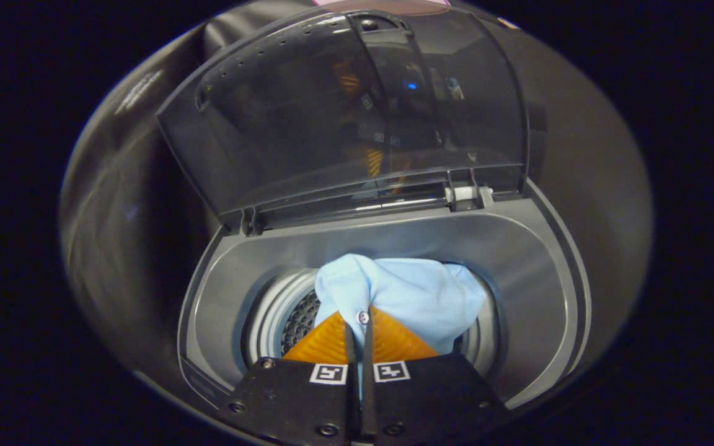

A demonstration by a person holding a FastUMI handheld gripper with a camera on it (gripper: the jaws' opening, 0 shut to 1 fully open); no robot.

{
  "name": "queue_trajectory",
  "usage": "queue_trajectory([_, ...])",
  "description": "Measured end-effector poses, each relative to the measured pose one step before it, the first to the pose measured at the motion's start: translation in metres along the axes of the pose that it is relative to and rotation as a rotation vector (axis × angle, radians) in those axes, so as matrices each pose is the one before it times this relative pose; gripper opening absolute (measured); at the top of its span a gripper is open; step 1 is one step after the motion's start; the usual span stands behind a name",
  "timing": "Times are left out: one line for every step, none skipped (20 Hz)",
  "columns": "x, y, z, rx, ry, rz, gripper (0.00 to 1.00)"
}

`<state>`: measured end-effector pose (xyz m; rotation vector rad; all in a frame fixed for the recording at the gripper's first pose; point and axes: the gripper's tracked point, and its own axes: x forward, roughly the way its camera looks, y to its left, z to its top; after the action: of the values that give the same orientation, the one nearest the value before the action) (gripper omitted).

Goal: Put the clothes into the washing machine and then close the washing machine lid.

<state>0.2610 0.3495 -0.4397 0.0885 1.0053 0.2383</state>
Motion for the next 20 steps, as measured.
queue_trajectory([-0.00122,-0.00069,0.00109,0.00627,0.00493,-0.00142,0.02])
queue_trajectory([0.00218,0.00033,-0.00102,0.00178,0.01267,-0.00011,0.02])
queue_trajectory([-0.00103,-0.00078,-0.00144,0.00129,0.00761,-0.00229,0.02])
queue_trajectory([0.00126,-0.00040,-0.00038,0.00201,-0.00115,-0.00536,0.03])
queue_trajectory([0.00021,-0.00036,-0.00070,0.00254,0.00442,-0.00221,0.04])
queue_trajectory([-0.00066,-0.00016,-0.00009,0.00249,0.00076,-0.00275,0.06])
queue_trajectory([-0.00017,0.00017,0.00168,0.00065,-0.00650,-0.00026,0.08])
queue_trajectory([0.00127,0.00151,-0.00026,0.00199,-0.00231,0.00785,0.15])
queue_trajectory([-0.00025,0.00093,-0.00215,-0.00228,0.01006,0.00495,0.19])
queue_trajectory([0.00019,-0.00050,-0.00192,0.00318,0.00858,0.00038,0.28])
queue_trajectory([-0.00362,-0.00010,0.00204,0.00338,-0.01788,-0.00262,0.36])
queue_trajectory([0.00097,-0.00197,0.00198,0.00533,-0.01104,-0.00662,0.45])
queue_trajectory([-0.00124,-0.00051,0.00104,-0.00089,-0.00201,-0.00018,0.54])
queue_trajectory([-0.00193,0.00025,0.00050,0.00070,-0.00813,-0.00050,0.63])
queue_trajectory([-0.00271,-0.00104,0.00025,-0.00335,-0.00464,-0.00711,0.72])
queue_trajectory([0.00262,-0.00032,-0.00062,-0.00177,-0.01073,-0.01009,0.80])
queue_trajectory([0.00071,-0.00034,-0.00042,-0.00590,-0.00523,-0.00796,0.89])
queue_trajectory([-0.00408,-0.00029,-0.00334,-0.00664,0.00792,-0.00796,0.98])
queue_trajectory([-0.00173,-0.00103,-0.00072,0.00081,-0.00053,-0.00854,0.98])
queue_trajectory([0.00028,-0.00057,-0.00263,0.00018,0.00233,-0.01219,0.98])
